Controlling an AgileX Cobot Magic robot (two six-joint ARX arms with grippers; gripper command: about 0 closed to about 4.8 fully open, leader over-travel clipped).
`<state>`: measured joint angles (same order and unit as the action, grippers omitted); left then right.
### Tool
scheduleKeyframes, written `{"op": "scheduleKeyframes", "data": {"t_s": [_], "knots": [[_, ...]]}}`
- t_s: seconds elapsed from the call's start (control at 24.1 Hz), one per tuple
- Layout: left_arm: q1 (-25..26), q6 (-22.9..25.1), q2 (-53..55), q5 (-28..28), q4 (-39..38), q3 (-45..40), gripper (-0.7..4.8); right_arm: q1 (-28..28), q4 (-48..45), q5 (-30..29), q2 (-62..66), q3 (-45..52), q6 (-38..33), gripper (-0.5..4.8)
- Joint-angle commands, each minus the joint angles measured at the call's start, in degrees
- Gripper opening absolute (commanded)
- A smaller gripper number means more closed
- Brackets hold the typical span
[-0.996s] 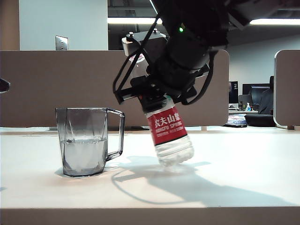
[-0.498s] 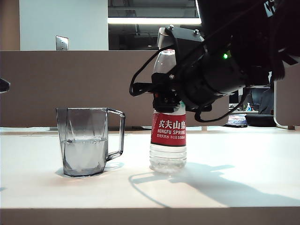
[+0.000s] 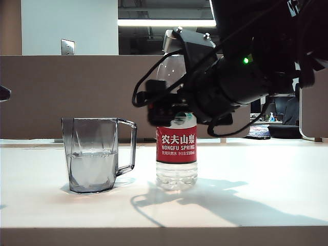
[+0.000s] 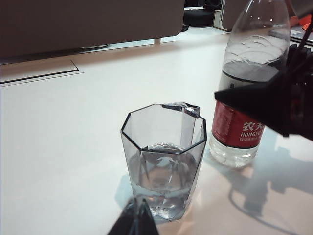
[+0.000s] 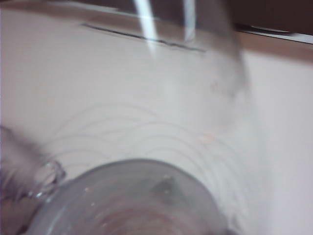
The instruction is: Pick up the mineral water bottle on the table and pour water into the mug until it's half full.
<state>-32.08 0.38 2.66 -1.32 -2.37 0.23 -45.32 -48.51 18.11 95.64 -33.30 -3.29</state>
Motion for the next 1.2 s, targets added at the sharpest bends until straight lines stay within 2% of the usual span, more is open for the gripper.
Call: {"op": "scheduleKeyframes", "data": {"t_s": [0.04, 0.08, 0.33, 0.58, 0.71, 0.75, 0.91, 1.2], "knots": [[0.2, 0.0, 0.1, 0.0, 0.7, 0.2, -0.05, -0.6, 4.0, 0.4, -2.4, -0.1, -0.1, 4.62], [0.4, 0.0, 0.1, 0.1, 0.7, 0.2, -0.05, -0.6, 5.1, 0.3, -3.2, -0.1, -0.1, 4.78], [4.4, 0.0, 0.0, 0.1, 0.7, 0.2, -0.05, -0.9, 12.0, 1.2, -10.4, 1.2, -0.1, 4.79], [13.2, 0.0, 0.0, 0.0, 0.7, 0.2, -0.05, -4.3, 14.4, 1.4, -15.9, 5.1, -0.2, 4.79], [17.7, 0.0, 0.0, 0.1, 0.7, 0.2, -0.05, -6.7, 16.9, 5.3, -19.8, 6.4, -0.1, 4.79], [19.6, 0.0, 0.0, 0.1, 0.7, 0.2, -0.05, -7.4, 18.9, 7.6, -21.9, 6.8, -0.1, 4.79], [25.6, 0.0, -2.2, 0.1, 0.7, 0.2, -0.05, -8.6, 28.7, 8.0, -29.2, 7.7, -3.4, 4.79], [31.7, 0.0, -2.6, 0.0, 2.0, 0.2, -0.05, -12.8, 41.9, 8.9, -43.8, 8.5, -5.6, 4.79]]}}
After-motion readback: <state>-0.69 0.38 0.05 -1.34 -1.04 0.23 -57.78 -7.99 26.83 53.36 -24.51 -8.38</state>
